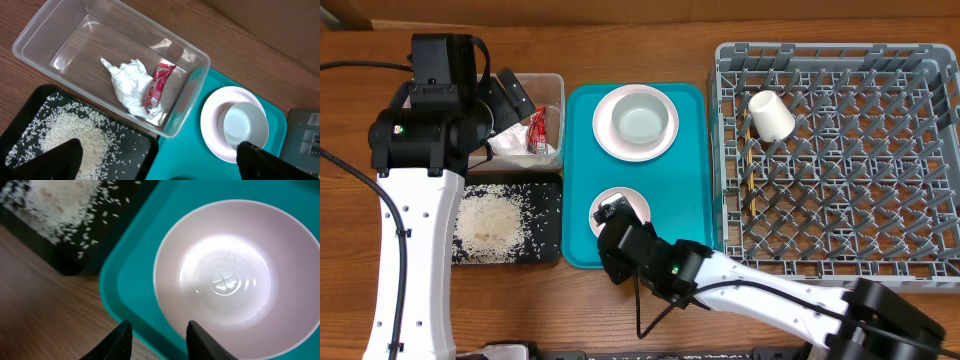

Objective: Sort waste into correct bins and load items into the dishwasher
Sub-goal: 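Lower the right gripper onto the pink bowl rim and grasp it, then lift the pink bowl with the right gripper over the dish rack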

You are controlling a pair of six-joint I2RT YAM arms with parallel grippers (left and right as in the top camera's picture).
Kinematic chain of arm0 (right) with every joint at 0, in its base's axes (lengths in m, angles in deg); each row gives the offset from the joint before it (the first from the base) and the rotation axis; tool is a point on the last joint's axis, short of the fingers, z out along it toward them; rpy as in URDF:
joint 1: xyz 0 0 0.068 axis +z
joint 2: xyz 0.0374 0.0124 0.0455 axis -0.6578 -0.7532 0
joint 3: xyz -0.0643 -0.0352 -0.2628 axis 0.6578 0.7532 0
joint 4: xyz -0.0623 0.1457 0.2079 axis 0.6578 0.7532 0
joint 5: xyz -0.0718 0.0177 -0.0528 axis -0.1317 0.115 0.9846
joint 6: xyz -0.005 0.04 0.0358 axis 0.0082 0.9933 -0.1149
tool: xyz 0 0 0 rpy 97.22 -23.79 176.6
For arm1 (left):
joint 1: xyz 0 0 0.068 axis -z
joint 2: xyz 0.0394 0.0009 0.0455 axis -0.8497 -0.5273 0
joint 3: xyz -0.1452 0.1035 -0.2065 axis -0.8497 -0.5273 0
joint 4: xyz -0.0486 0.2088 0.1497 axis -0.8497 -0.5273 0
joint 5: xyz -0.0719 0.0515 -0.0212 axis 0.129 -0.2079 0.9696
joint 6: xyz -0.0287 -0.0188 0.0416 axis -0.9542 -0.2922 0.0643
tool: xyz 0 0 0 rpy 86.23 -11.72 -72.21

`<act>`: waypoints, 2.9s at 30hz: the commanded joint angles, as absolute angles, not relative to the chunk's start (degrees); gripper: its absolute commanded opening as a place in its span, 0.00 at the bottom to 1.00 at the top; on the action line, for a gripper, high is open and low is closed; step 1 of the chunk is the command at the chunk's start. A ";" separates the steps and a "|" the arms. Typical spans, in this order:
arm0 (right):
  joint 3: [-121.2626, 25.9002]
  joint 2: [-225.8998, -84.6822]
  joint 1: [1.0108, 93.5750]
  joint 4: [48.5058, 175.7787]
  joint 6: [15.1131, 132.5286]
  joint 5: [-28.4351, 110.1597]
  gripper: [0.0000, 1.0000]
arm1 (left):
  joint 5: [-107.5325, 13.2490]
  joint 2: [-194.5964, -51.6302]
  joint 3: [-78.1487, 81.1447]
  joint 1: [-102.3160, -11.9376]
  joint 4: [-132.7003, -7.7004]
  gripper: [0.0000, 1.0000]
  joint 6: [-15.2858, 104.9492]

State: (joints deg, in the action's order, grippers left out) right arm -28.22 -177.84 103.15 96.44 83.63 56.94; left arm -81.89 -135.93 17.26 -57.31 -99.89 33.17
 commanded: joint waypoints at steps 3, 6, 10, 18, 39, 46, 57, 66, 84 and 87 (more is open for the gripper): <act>-27.76 -181.81 103.48 95.63 83.53 59.39 0.42 | -82.24 -136.22 18.09 -57.42 -99.87 1.00 32.82; -27.76 -183.10 103.48 95.72 83.35 59.39 0.44 | -82.24 -136.22 18.09 -57.42 -99.89 1.00 32.82; -27.80 -183.21 103.48 96.22 82.04 59.36 0.43 | -82.24 -136.22 18.09 -57.42 -99.89 1.00 32.82; -27.96 -180.57 102.43 99.15 82.04 59.41 0.32 | -82.24 -136.22 18.09 -57.42 -99.89 1.00 32.82; -28.59 -176.63 100.90 106.08 75.35 57.40 0.32 | -82.24 -136.22 18.09 -57.42 -99.87 1.00 32.82; -28.55 -179.48 100.94 105.29 74.00 55.91 0.32 | -82.24 -136.22 18.09 -57.42 -99.89 1.00 32.82; -28.55 -181.09 100.94 105.88 72.73 55.93 0.21 | -82.24 -136.22 18.09 -57.42 -99.87 1.00 32.82; -28.57 -181.09 100.94 106.32 72.75 55.91 0.06 | -82.24 -136.22 18.09 -57.42 -99.89 1.00 32.82; -62.75 -168.22 87.70 130.25 73.38 31.41 0.04 | -82.24 -136.22 18.09 -57.42 -99.87 1.00 32.82; -65.70 -165.27 77.75 132.72 73.38 18.21 0.04 | -82.24 -136.22 18.09 -57.42 -99.89 1.00 32.82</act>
